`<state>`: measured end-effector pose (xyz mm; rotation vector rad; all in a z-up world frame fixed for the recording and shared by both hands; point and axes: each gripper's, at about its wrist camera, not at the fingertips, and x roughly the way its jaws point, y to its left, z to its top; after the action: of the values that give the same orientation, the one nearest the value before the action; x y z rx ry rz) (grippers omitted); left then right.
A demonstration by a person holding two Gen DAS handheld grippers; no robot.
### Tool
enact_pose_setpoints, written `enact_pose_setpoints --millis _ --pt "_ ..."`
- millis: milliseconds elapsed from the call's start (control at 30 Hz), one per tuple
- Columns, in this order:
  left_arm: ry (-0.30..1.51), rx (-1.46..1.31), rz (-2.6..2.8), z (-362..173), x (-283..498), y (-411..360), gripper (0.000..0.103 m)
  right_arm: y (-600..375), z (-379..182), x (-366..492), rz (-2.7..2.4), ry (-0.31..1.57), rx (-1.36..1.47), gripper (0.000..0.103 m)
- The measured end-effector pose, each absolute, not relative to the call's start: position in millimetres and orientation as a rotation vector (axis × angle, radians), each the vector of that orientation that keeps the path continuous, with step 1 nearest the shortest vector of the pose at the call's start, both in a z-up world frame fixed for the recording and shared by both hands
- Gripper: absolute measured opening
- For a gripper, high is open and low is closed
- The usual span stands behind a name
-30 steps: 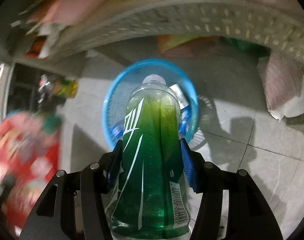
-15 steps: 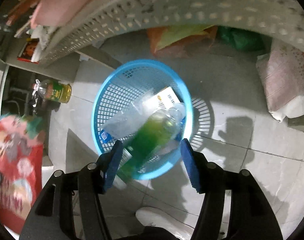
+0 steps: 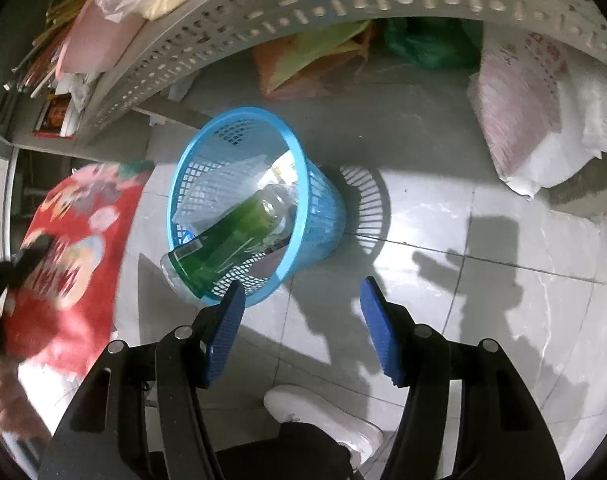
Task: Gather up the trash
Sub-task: 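Open the right tool to drop the green bottle into the wastebasket, then open the left tool to drop the red snack bag into the wastebasket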
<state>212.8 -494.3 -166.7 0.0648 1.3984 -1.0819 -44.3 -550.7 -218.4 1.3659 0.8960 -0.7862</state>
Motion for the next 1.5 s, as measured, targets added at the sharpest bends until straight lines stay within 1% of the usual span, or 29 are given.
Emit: enact_pose_setpoints --millis 33,67,100,167,333,433,467,533,600,633,700,900,1033,1067,1100,1167,1233,1300,1333,1400,1500 --pt "1.391 0.105 -1.086 -171.1 210.3 -501.0 0.015 -549.6 -217.8 -45.7 -0.784 0.898 1.368 0.059" --pt "1.382 0.187 -1.060 -179.0 204.8 -511.2 0.033 -547.9 -216.8 -47.5 -0.781 0.900 1.369 0.059" --pt "1.371 0.218 -1.039 -182.5 202.0 -515.5 0.035 -546.5 -215.8 -48.7 -0.780 0.902 1.366 0.059" --pt "1.372 0.222 -1.036 -183.9 199.7 -518.7 0.035 -544.9 -214.1 -52.7 -0.781 0.906 1.357 0.059" --pt "1.339 0.194 -1.088 -164.1 193.4 -512.1 0.036 -540.8 -220.8 -62.3 -0.785 0.918 1.370 0.059" --pt "1.345 0.197 -1.107 -162.5 192.2 -513.9 0.035 -537.3 -222.3 -63.4 -0.779 0.915 1.386 0.059" --pt "1.351 0.207 -1.105 -165.0 191.6 -515.9 0.033 -536.9 -221.6 -63.2 -0.775 0.913 1.386 0.059" --pt "1.368 0.228 -1.097 -172.6 189.5 -519.1 0.023 -535.6 -218.7 -63.4 -0.768 0.911 1.378 0.059" --pt "1.400 0.254 -1.074 -184.0 187.8 -523.2 0.004 -535.2 -217.6 -66.1 -0.769 0.909 1.376 0.059" --pt "1.412 0.254 -1.063 -188.5 187.8 -523.3 0.001 -535.8 -217.5 -69.5 -0.775 0.907 1.379 0.059" --pt "1.405 0.250 -1.064 -189.3 186.5 -522.0 0.000 -536.6 -219.1 -75.4 -0.787 0.906 1.385 0.059" --pt "1.301 0.253 -1.141 -169.2 181.0 -527.9 0.000 -536.2 -232.5 -89.7 -0.811 0.926 1.424 0.059" --pt "1.297 0.234 -1.151 -182.8 180.9 -542.8 0.000 -534.5 -236.8 -94.6 -0.810 0.928 1.432 0.059" --pt "1.288 0.235 -1.147 -187.0 180.8 -545.5 0.002 -534.4 -238.1 -96.5 -0.812 0.932 1.435 0.059" --pt "1.270 0.261 -1.115 -196.2 180.7 -551.1 0.016 -533.9 -239.4 -98.6 -0.814 0.935 1.441 0.059" --pt "1.287 0.306 -1.056 -212.0 181.9 -558.2 0.039 -532.4 -241.3 -102.3 -0.817 0.940 1.451 0.059" --pt "1.302 0.315 -1.020 -220.6 185.3 -559.7 0.040 -531.1 -240.8 -105.2 -0.820 0.944 1.446 0.059" --pt "1.322 0.309 -1.001 -222.1 188.9 -558.8 0.047 -530.6 -240.6 -106.7 -0.825 0.950 1.433 0.059" --pt "1.321 0.303 -1.001 -219.8 190.6 -557.6 0.049 -530.4 -241.5 -107.3 -0.825 0.952 1.431 0.059" --pt "1.289 0.289 -1.006 -210.8 192.5 -554.3 0.059 -530.4 -242.6 -106.5 -0.820 0.953 1.433 0.059" --pt "1.269 0.275 -0.991 -196.1 195.1 -549.3 0.063 -529.7 -238.9 -101.5 -0.806 0.945 1.424 0.058"
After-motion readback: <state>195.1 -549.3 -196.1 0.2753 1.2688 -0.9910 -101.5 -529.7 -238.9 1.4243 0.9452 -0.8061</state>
